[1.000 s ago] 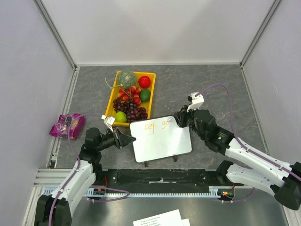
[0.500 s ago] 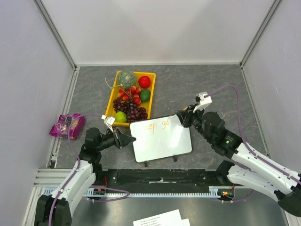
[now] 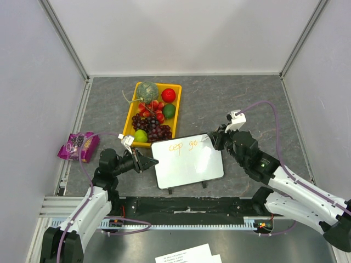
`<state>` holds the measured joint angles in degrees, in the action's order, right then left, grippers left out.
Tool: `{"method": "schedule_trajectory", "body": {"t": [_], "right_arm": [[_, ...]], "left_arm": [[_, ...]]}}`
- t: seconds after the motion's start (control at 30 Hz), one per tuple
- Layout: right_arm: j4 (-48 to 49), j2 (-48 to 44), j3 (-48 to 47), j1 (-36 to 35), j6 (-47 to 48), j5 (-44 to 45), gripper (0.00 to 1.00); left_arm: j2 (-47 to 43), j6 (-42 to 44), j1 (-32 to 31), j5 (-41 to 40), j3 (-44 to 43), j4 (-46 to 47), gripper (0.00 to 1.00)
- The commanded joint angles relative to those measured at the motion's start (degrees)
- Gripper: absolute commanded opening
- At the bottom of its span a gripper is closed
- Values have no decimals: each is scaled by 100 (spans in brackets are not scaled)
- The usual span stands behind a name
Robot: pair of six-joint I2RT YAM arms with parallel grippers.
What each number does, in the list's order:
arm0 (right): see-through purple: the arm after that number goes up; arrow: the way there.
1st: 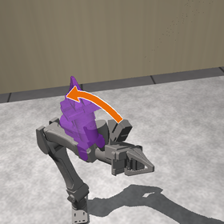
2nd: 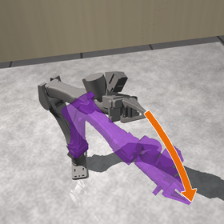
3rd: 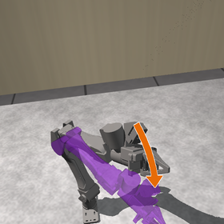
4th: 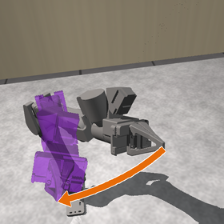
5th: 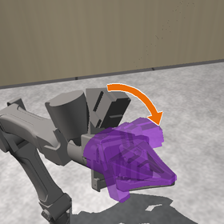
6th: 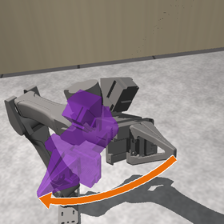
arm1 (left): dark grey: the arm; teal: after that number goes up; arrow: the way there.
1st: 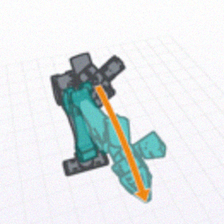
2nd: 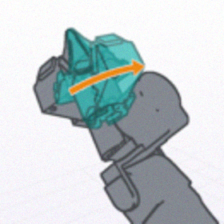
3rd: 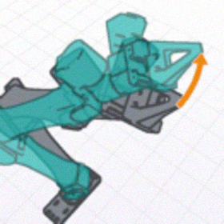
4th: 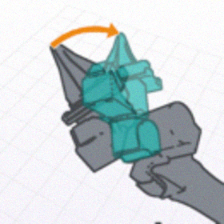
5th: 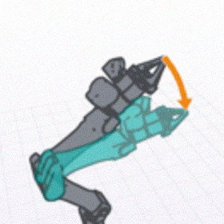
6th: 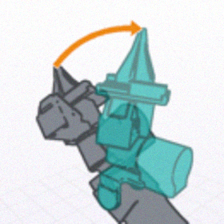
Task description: Write a sentence on the whiteboard
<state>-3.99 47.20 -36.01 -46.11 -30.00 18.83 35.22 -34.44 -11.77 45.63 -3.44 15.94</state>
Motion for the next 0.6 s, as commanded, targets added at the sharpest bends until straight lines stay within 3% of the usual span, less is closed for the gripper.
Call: {"method": "schedule_trajectory", "body": {"t": [0.0,0.57], "right_arm": [[144,-26,59,32,12,314,0],[355,167,94,40,29,-37,0]], "left_arm": [[-24,218,8,-115,-7,119,2],[-24,218,-1,-124,-7,119,2]]}}
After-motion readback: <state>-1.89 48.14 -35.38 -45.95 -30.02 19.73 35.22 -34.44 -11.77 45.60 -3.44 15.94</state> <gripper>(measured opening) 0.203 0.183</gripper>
